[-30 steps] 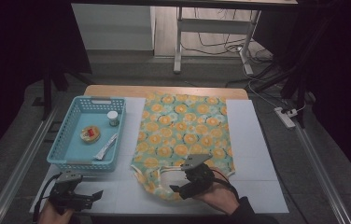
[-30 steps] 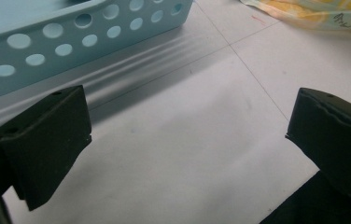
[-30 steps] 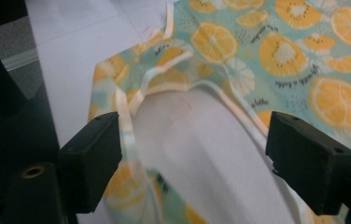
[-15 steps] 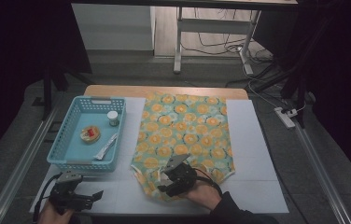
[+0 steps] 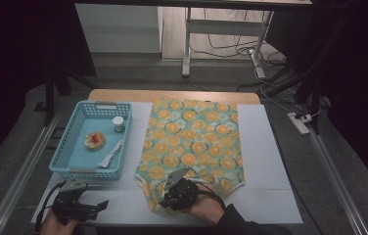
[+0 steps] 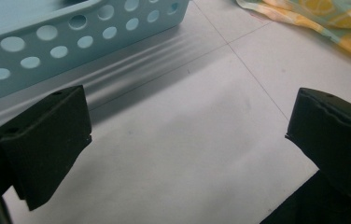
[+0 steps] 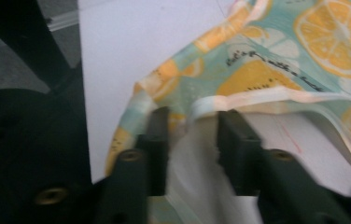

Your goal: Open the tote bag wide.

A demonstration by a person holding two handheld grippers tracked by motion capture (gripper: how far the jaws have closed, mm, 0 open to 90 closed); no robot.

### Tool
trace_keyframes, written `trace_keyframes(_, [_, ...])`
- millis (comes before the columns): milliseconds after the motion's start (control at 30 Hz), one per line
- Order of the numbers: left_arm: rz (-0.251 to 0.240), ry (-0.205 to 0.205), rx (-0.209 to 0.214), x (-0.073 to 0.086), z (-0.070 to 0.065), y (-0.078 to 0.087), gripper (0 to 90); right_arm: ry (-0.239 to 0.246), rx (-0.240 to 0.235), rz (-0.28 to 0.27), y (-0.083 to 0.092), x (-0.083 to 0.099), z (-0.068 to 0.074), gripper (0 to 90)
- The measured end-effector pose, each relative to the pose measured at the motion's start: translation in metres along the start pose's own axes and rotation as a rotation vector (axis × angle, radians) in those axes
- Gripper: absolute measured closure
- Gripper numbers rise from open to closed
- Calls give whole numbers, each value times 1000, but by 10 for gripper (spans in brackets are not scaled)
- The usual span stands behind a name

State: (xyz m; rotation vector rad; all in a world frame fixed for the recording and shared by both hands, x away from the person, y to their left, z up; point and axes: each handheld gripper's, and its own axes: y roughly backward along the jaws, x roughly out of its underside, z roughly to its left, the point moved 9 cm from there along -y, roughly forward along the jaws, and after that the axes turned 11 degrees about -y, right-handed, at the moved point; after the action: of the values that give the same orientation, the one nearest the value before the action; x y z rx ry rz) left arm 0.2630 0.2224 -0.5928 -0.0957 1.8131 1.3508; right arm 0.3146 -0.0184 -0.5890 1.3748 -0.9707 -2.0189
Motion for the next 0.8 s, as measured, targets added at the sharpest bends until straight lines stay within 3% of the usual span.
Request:
trace_keyframes(67, [1,-1,-1,0,0,0,0,-4,-7,-13,2,-3,0,890])
trace_keyframes(200, [1,0,-1,0,0,0,0,-10,2,-33,11,-8,-2,894])
trace_keyframes(400, [3,0,-2,0,0,0,0,-46,51,-78,37,-24,-21,894])
trace_keyframes(500, [3,1,-2,0,0,0,0,-42,74,-85,44,-29,-29,894])
trace_keyframes(800, [6,3,-3,0,1,-1,0,-76,171,-113,70,-45,-74,894])
